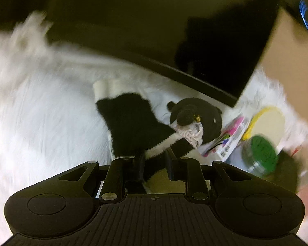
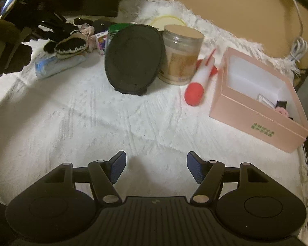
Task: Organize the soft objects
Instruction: 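Grasp the black-and-white sock with the left gripper and lift it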
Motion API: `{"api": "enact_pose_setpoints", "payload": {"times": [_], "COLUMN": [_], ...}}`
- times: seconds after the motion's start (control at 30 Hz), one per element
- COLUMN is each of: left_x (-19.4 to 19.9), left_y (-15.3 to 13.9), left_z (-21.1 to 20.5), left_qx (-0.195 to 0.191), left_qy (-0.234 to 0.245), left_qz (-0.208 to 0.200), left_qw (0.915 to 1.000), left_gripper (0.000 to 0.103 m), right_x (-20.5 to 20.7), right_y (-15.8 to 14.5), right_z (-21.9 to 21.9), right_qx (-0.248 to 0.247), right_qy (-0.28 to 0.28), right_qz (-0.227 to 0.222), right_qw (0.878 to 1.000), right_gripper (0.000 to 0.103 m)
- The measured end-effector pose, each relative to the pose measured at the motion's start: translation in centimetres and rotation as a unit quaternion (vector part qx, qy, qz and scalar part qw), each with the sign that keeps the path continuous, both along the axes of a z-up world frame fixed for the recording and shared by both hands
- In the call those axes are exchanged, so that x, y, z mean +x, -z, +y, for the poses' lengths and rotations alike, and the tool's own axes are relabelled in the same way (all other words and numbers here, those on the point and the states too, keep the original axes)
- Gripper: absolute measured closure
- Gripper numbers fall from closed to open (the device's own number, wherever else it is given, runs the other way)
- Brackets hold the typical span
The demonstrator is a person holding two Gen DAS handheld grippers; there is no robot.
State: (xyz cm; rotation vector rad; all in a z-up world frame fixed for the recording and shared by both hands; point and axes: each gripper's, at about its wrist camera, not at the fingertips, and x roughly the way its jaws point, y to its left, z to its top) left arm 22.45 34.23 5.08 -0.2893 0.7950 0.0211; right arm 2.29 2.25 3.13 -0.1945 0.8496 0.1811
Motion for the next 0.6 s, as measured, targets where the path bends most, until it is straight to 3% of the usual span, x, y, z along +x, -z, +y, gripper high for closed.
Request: {"api": "enact_pose_setpoints", "payload": {"times": [0.1,0.33,0.4,0.5,0.6], "left_x": [0.7,-0.8,-0.9,0.0,1.2], "left_y": [0.2,-0.2,-0.3,-0.2,0.0], "left_z": [-2.1,-2.1,-1.5,-0.6,-0.9], "left_qx": [0.074,0.146,0.137,0.078,0.071], "left_qy": [0.023,0.034,0.028,0.007,0.001], "left_qz": [-0.011,0.01,0.017,0.029,0.028], "left_qw": [0.997,0.9886,0.99,0.9965,0.9971], "left_gripper": [0.079,0.075,0.076,0.076,0.076], "right_x": [-0.1,-0.3,-0.2,0.2,0.7], "right_y": [0.1,0.3,0.3,0.1,-0.2], "right_z": [-0.5,-2.0,-2.2,-1.8,-0.7], "right_qx": [-0.001,-0.002,0.001,-0.001,-0.007], "right_qy": [0.013,0.044,0.049,0.04,0.019], "right_qz": [0.002,0.006,0.007,0.005,-0.005], "right_qw": [1.0,0.999,0.999,0.999,1.0], "right_gripper": [0.037,0.037,0.037,0.037,0.037]}}
